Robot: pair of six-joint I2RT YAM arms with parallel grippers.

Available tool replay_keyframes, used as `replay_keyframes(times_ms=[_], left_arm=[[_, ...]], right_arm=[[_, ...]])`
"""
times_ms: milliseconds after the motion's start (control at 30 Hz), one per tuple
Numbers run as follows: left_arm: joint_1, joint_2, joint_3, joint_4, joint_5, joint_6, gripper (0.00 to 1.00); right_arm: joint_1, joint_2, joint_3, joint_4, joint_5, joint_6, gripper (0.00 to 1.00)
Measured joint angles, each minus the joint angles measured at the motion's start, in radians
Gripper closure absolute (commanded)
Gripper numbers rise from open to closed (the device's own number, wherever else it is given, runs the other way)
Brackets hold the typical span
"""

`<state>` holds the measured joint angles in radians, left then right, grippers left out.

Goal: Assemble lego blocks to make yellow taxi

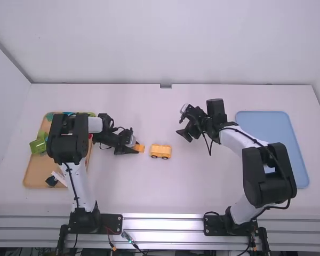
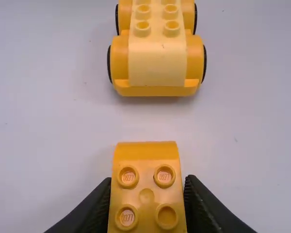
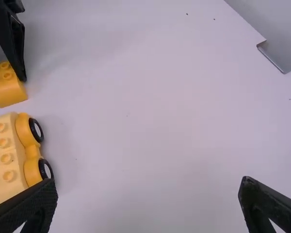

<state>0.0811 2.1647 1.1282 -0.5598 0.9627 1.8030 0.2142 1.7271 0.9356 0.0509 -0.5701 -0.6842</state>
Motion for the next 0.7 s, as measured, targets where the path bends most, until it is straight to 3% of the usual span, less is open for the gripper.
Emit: replay_keyframes(times_ms=[233,467,700], left_arm=[[0.003,0.000,0.000,-0.003,-0.002,0.000,0.79],[0.004,-0.001,-0.018,0.045,0.023,-0.014,0.81],[0.010,-0.003,-0.067,0.138,0.085,-0.113,0.93]], right_arm=[[0.030,0.000,0.000,-0.005,0.000,-0.002,0.01],[0.065,0.000,0.000,-0.009,0.000,-0.002,0.01],[0.067,0.000,0.000,-0.060,-0.126,-0.072,0.01]])
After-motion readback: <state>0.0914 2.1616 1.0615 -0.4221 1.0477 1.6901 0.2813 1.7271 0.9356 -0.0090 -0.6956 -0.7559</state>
